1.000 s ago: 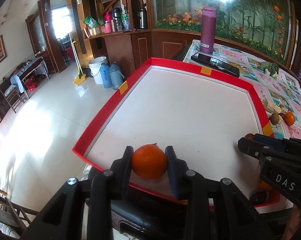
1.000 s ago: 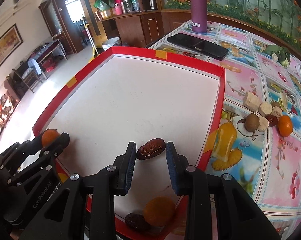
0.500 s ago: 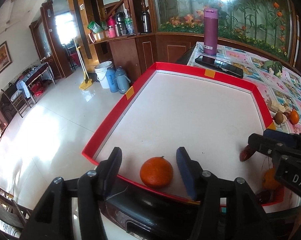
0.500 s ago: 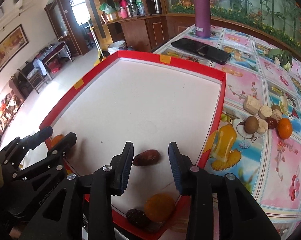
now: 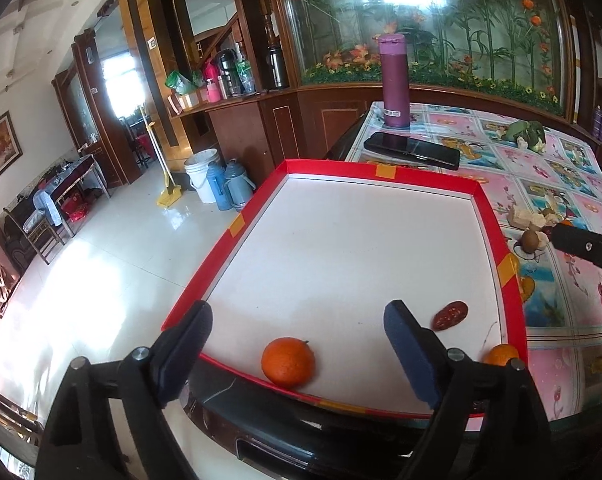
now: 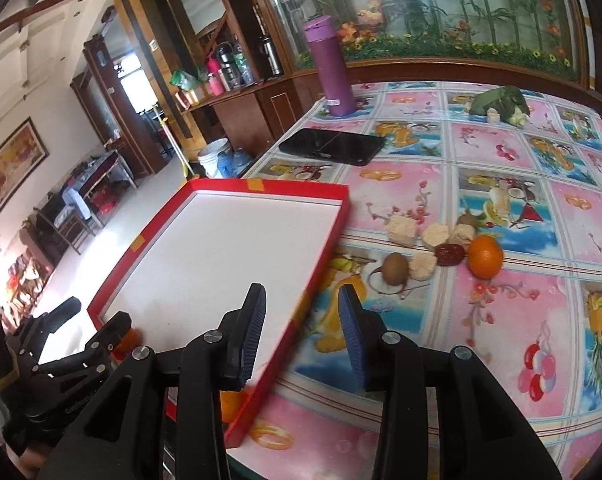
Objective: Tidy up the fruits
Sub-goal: 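Move both open tools back over the fruit on the tablecloth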
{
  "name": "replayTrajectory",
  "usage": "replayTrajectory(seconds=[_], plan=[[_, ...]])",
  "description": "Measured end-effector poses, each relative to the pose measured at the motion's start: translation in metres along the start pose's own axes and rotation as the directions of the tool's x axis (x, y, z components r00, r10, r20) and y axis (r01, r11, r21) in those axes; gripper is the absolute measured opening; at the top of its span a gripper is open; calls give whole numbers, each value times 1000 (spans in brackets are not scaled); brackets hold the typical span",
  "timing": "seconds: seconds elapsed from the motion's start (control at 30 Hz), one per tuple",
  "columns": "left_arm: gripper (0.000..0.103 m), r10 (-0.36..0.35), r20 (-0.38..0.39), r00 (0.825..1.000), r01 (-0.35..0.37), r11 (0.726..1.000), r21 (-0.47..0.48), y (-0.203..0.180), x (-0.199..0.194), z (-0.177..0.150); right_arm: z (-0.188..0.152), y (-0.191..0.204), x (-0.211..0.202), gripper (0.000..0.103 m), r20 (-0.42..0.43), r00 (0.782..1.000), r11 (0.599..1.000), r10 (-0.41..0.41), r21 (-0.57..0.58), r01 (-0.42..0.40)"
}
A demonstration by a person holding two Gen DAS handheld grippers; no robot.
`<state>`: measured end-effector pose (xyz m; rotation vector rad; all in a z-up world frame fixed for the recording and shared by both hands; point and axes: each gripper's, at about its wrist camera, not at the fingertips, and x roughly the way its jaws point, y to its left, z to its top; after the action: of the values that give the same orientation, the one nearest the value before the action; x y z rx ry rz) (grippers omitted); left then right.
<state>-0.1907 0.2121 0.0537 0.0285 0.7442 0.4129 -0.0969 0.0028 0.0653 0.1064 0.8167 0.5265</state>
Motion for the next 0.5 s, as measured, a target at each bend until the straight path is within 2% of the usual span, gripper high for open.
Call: replayTrajectory(seconds=[0.1,0.3,0.5], plan=[[95,-20,-1,1000,20,1000,15,-10,-3,2,1,-34,-11,37,20,999,998,-36,55,35],[97,-106,2,994,106,993,53,-36,-9,8,3,-109,-29,37,41,994,978,-105,184,96],[99,-231,-2,973,230,970,81,-70,-16,27,6,-169,-38,38,82,984,951,-156,280,127]])
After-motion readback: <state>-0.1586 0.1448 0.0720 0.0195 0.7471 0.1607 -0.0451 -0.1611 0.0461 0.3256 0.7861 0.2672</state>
